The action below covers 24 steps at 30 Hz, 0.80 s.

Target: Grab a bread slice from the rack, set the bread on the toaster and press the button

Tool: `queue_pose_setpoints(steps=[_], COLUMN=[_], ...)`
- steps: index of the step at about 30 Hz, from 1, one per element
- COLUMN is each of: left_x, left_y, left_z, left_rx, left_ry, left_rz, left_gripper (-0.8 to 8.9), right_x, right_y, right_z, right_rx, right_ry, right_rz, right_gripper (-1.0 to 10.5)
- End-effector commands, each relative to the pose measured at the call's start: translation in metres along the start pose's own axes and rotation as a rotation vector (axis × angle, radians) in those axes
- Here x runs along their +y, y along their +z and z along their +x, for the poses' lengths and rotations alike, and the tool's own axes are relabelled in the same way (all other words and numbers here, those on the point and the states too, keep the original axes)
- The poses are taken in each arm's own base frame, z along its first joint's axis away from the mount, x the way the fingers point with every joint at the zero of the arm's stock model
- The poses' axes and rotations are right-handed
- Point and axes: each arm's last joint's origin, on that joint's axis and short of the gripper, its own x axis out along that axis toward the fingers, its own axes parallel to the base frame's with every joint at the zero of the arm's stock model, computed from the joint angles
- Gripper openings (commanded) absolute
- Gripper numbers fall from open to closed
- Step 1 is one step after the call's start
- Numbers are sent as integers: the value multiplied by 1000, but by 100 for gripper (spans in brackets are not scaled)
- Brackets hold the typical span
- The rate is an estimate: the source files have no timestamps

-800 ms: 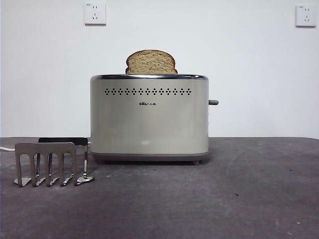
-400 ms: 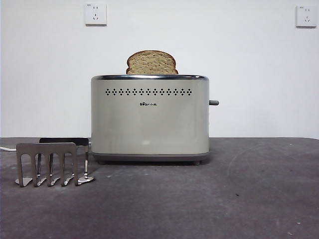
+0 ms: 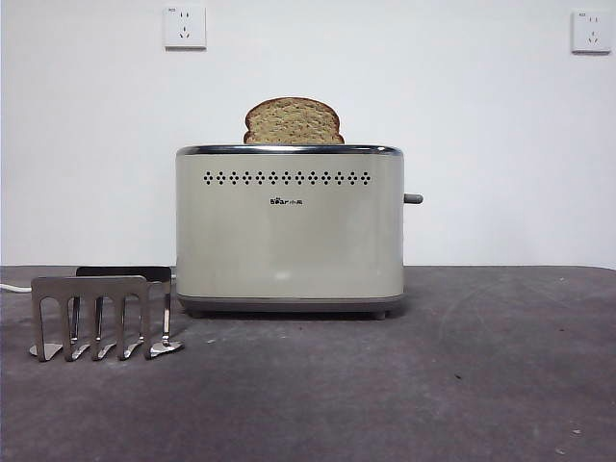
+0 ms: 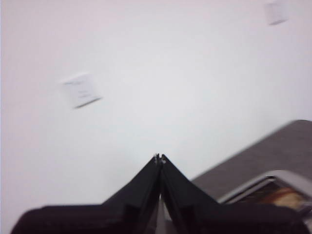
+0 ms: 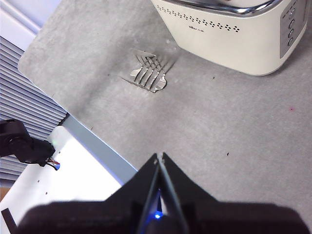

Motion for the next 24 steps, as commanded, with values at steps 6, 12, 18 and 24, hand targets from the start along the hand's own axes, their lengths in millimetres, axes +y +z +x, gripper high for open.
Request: queue_pose_setpoints(steps=[6, 12, 18, 24], left_x=[-20, -42, -63, -80], left_y=[-85, -157, -227, -282], left_z=[-18, -28, -34, -37], left_rx=[16, 89, 123, 175], left_ry=[206, 306, 321, 317], left_rz=[24, 14, -24, -66], left_gripper=[-3, -3, -3, -3], right_x=[-1, -1, -1, -1], right_y=[0, 0, 0, 0], right_z=[1, 1, 1, 1], right_rx=[2, 2, 2, 2], right_ry=[-2, -2, -2, -2], right_rz=[-7, -7, -7, -7], right_gripper=[1, 1, 1, 2])
